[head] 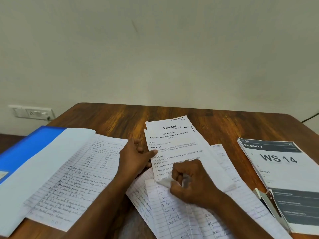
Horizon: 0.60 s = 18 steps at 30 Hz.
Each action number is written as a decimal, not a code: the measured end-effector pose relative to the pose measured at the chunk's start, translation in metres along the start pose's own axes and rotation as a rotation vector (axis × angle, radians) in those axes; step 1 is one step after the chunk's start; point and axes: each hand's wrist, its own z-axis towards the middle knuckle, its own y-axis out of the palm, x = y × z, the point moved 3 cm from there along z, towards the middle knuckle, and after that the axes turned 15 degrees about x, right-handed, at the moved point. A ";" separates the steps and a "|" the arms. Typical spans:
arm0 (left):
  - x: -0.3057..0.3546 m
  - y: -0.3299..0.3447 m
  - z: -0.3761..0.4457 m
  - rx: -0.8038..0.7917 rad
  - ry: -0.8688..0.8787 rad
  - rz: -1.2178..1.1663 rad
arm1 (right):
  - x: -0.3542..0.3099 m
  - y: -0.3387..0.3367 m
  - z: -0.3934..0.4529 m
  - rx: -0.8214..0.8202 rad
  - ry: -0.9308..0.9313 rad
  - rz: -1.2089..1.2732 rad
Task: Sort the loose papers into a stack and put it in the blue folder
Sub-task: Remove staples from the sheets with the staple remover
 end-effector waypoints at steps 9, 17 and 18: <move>-0.002 0.010 -0.005 -0.116 0.070 -0.050 | -0.011 0.015 -0.008 -0.246 0.196 0.240; 0.001 0.009 -0.005 -0.181 0.080 -0.108 | 0.034 -0.011 0.005 0.233 0.396 0.005; 0.000 0.008 -0.005 -0.176 0.098 -0.083 | 0.038 -0.015 0.006 0.267 0.396 -0.049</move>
